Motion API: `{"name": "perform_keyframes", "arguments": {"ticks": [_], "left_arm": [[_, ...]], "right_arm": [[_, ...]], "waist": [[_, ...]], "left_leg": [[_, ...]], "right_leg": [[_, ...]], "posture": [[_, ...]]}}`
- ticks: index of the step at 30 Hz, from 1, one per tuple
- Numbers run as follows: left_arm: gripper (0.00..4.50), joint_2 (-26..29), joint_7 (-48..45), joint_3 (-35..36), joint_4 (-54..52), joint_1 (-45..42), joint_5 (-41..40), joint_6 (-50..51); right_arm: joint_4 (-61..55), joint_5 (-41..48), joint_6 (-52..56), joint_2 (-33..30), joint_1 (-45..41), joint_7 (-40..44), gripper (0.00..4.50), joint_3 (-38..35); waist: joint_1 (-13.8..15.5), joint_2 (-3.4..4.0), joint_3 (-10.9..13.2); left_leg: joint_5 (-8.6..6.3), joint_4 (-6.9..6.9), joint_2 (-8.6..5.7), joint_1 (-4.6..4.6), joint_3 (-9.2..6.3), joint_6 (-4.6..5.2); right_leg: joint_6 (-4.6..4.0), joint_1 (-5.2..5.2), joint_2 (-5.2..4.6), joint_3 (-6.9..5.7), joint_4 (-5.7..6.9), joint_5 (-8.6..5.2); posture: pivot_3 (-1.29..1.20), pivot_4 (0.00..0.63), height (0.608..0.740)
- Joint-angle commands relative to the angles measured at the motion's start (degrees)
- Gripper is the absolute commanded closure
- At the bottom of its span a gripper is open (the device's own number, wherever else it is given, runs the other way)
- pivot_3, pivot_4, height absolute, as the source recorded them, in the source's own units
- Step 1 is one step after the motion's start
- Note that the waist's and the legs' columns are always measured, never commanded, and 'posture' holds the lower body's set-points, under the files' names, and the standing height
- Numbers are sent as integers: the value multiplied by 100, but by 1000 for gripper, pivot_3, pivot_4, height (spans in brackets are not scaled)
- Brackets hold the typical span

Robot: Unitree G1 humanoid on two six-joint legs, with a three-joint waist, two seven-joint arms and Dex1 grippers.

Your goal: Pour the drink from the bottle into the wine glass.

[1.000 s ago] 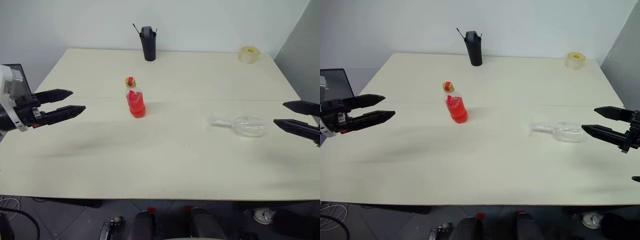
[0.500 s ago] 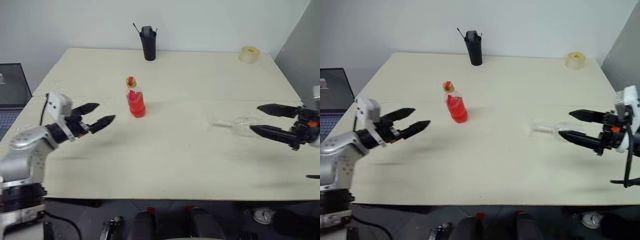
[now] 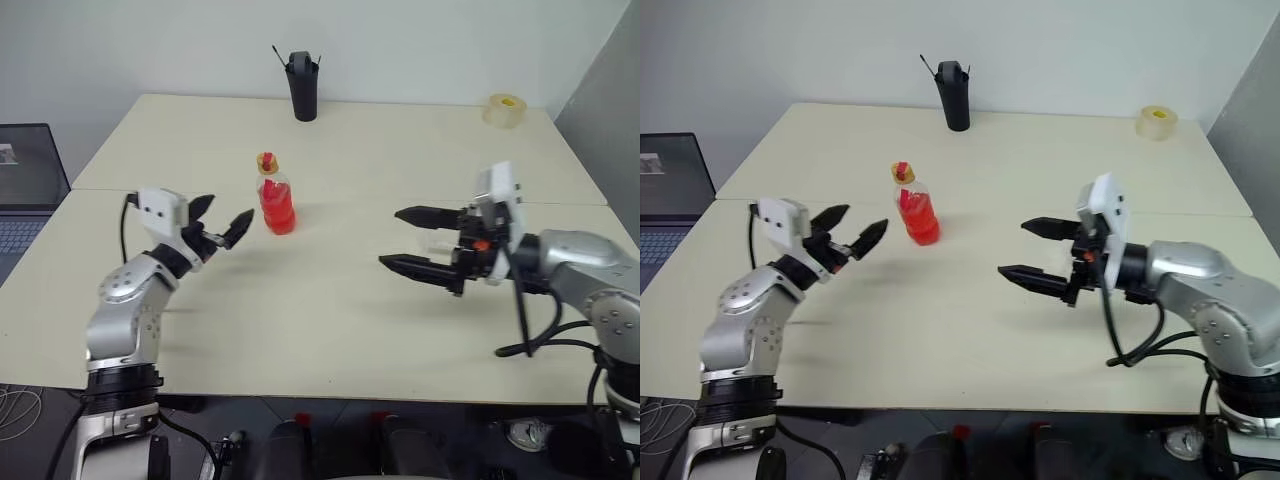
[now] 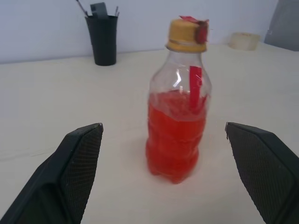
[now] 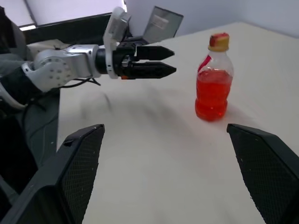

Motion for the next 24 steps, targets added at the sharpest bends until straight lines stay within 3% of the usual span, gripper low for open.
{"name": "perform_keyframes", "arguments": {"ticks": [1,16,24], "left_arm": [[0,-157,223,-47,-223,-31,29,-27],[0,-528,845,-348,697,-738,685,-565],[0,-535,908,-495,1445,-1106,1001,-842]], "right_arm": [[-63,-231,-171,45,14,-163,24,-23],[109,-955,-303,772,94,-805,24,404],[115,-1127,-305,858,146,-800,24,460]], "waist": [[1,0,0],[-11,0,0],[-14,0,0]], "left_leg": [[0,1,0,0,1,0],[0,0,-4,2,-2,1],[0,0,-6,3,-2,0]], "right_leg": [[0,0,0,0,1,0],[1,0,2,0,2,1],[0,0,4,1,2,1]], "posture": [[0,150,740],[0,150,740],[0,150,740]]}}
